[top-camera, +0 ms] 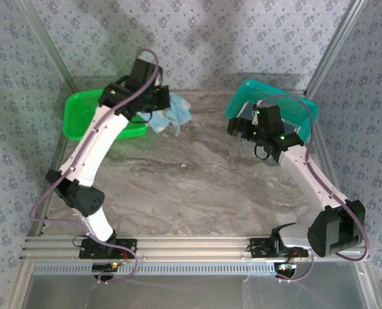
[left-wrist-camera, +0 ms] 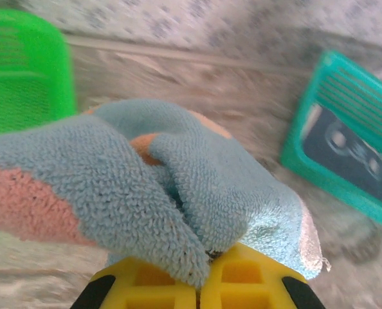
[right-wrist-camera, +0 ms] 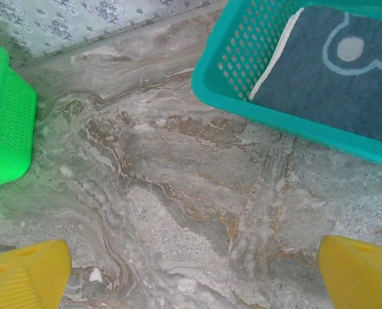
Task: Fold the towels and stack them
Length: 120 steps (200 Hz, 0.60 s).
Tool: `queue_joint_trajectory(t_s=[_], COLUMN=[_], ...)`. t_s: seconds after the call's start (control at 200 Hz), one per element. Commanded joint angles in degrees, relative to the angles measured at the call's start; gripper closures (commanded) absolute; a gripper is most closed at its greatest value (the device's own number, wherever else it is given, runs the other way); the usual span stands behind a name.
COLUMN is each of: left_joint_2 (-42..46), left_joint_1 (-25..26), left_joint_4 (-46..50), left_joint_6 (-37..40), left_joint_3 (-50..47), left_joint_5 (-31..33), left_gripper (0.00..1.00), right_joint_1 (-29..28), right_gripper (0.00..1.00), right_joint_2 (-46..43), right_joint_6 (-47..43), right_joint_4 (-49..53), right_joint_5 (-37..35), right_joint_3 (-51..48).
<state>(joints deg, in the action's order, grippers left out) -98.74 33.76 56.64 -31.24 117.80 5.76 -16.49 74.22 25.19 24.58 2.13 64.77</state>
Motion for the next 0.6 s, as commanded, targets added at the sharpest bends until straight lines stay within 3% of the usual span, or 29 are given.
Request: queue_joint_trajectory(t_s=[0.0,0.3,0.38,0.48,0.595], left_joint_2=[0.5,-12.6,-13.6,-10.8,-0.7], left_joint_1=[4.7,6.1,6.6,7.8,8.6], left_joint_4=[-4.9,0.8,2.2,2.4,-4.1], left_joint_6=[-2.7,-1.2,-1.5,-2.7,-5.3], left_joint_3=[-1.6,17.0,18.2,11.7,-9.0], left_joint_5=[0.5,-4.0,-4.4,-3.0,-2.4], left_gripper=[1.00,1.00,1.00,1.00,1.00], right_joint_1=[1.3,2.7,2.7,2.7,1.8], right_gripper=[0.00,0.00,0.00,0.00,0.00], right_joint_2=[-2.2,-5.3,-6.2,-6.6,-6.5], right_joint_6=[-0.8,-0.8,-0.8,-0.7,-0.5], right_joint_4=[0.3,0.2,0.1,0.1,-0.3], right_joint_5=[2.0,2.1,1.6,2.2,2.8], right_joint_3=[-1.1,-3.8,-4.6,-5.7,-6.9])
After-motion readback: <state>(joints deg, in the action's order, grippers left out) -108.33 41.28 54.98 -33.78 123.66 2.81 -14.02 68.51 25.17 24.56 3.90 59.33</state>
